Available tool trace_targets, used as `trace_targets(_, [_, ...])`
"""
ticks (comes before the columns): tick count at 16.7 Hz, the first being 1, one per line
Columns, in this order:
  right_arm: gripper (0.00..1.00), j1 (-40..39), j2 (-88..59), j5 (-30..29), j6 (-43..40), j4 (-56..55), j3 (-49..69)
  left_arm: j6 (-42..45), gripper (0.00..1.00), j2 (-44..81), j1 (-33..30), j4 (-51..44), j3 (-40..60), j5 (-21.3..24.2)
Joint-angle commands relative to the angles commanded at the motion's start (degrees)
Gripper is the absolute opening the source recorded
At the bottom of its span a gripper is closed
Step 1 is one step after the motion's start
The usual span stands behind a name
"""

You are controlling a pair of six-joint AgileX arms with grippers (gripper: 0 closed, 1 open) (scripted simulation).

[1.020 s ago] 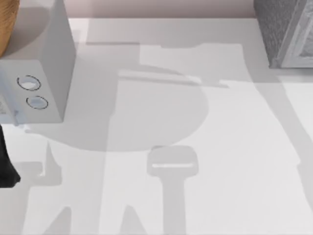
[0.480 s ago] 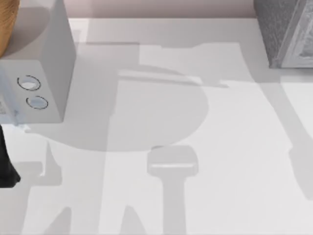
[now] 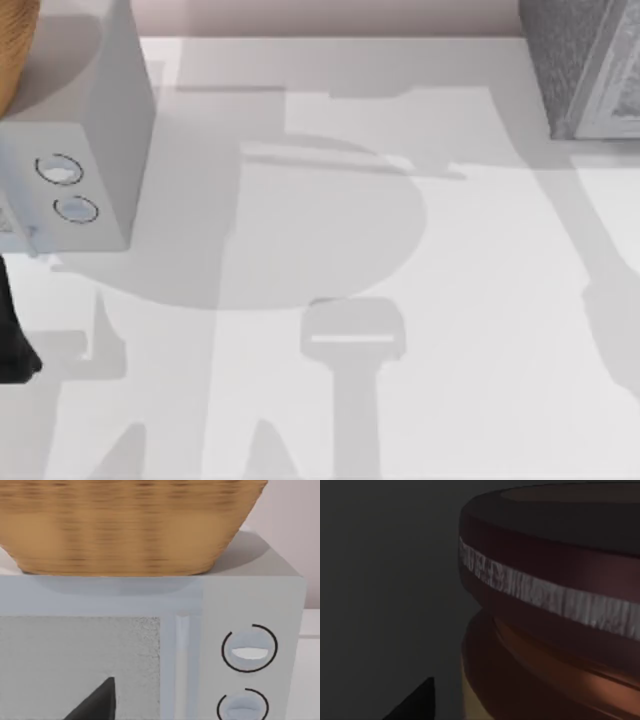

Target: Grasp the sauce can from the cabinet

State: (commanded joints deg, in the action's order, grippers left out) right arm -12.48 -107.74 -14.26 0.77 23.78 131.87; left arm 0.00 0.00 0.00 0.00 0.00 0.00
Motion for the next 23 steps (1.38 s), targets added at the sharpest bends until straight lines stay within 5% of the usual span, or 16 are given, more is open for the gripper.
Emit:
trace_targets(13, [0.02, 0.0, 0.0, 0.0, 0.0, 0.0, 0.0, 0.0, 1.0, 0.0, 0.0, 0.0, 0.0, 0.0])
trace_targets(23, [0.0, -0.21, 0.18, -0.05, 0.09, 0.11, -0.06, 0.0, 1.0, 0.0, 0.0, 0.0, 0.0, 0.0])
